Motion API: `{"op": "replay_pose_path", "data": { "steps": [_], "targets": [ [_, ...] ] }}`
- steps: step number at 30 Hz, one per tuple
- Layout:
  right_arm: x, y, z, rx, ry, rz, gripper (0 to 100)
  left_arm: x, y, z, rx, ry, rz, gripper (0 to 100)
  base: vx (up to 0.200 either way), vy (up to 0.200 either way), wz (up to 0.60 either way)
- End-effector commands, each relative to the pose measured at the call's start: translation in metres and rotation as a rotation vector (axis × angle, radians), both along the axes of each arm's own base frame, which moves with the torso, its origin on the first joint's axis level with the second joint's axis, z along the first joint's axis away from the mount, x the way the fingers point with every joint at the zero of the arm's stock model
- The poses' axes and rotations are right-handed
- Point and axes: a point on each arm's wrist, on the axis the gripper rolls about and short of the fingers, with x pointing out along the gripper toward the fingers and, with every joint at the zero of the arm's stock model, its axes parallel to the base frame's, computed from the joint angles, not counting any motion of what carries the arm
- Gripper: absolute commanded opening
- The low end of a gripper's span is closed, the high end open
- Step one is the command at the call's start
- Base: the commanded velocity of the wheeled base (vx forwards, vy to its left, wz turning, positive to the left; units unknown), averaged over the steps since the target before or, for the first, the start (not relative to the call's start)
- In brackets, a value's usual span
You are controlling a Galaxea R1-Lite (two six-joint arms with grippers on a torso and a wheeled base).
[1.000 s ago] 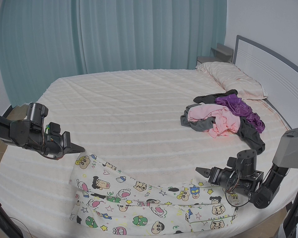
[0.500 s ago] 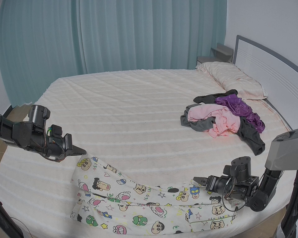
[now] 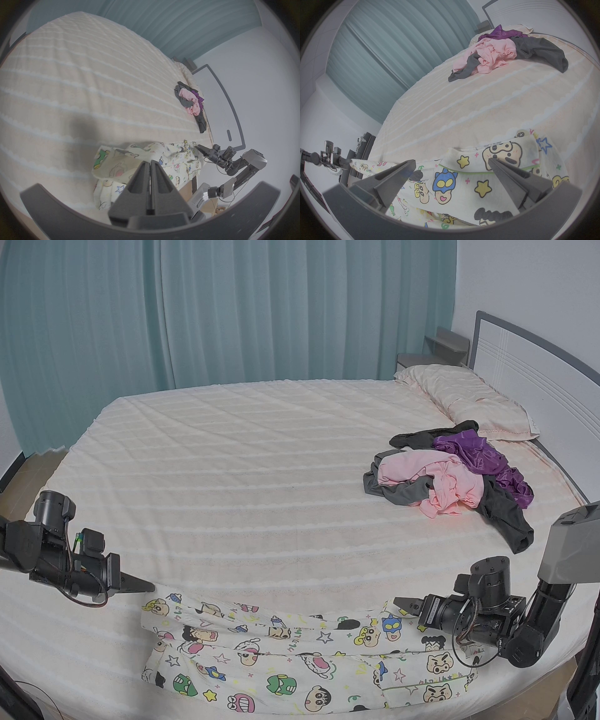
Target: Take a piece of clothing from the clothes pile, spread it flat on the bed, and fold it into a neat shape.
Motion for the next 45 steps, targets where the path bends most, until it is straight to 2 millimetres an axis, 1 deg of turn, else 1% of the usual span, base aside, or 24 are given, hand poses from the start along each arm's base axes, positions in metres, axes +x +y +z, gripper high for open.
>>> {"op": "replay_pose_path", "data": {
  "steps": [1,4,7,10,12,13,19,27,31,36,39,42,43,45],
  "targets": [
    [-0.007,-0.003,0.012,0.013,-0.027,0.0,100,-0.016,0.012,-0.011,0.003,0.034,0.04,0,0.0,0.0,0.0],
    [-0.012,-0.005,0.017,0.018,-0.035,0.001,100,-0.022,0.017,-0.018,0.019,0.049,0.037,0,0.0,0.0,0.0],
    [-0.019,-0.007,0.021,0.037,-0.028,-0.009,100,-0.026,0.02,-0.036,0.052,0.072,-0.013,0,0.0,0.0,0.0],
    [-0.027,-0.01,0.024,0.074,0.0,-0.036,100,-0.026,0.021,-0.05,0.069,0.089,-0.059,0,0.0,0.0,0.0],
    [-0.032,-0.012,0.022,0.077,0.021,-0.05,100,-0.026,0.021,-0.053,0.067,0.098,-0.067,0,0.0,0.0,0.0],
    [-0.033,-0.013,0.021,0.077,0.026,-0.054,100,-0.026,0.021,-0.054,0.065,0.103,-0.066,0,0.0,0.0,0.0],
    [-0.054,-0.024,0.016,0.1,0.11,-0.127,100,-0.025,0.021,-0.053,0.065,0.099,-0.068,0,0.0,0.0,0.0],
    [-0.069,-0.032,0.009,0.064,0.166,-0.196,100,-0.025,0.021,-0.051,0.063,0.094,-0.065,0,0.0,0.0,0.0],
    [-0.068,-0.034,0.003,0.014,0.173,-0.246,100,-0.025,0.021,-0.049,0.067,0.082,-0.065,0,0.0,0.0,0.0],
    [-0.068,-0.033,-0.006,-0.011,0.214,-0.248,100,-0.025,0.021,-0.047,0.065,0.081,-0.059,0,0.0,0.0,0.0],
    [-0.063,-0.03,-0.014,-0.015,0.229,-0.25,100,-0.024,0.021,-0.047,0.065,0.079,-0.058,0,0.0,0.0,0.0],
    [-0.052,-0.026,-0.017,0.003,0.202,-0.251,100,-0.024,0.021,-0.046,0.066,0.076,-0.058,0,0.0,0.0,0.0],
    [-0.049,-0.024,-0.019,0.002,0.203,-0.251,0,-0.024,0.021,-0.046,0.066,0.077,-0.057,0,0.0,0.0,0.0],
    [-0.043,-0.022,-0.024,-0.002,0.207,-0.254,0,-0.024,0.021,-0.046,0.066,0.074,-0.057,0,0.0,0.0,0.0]
  ]
}}
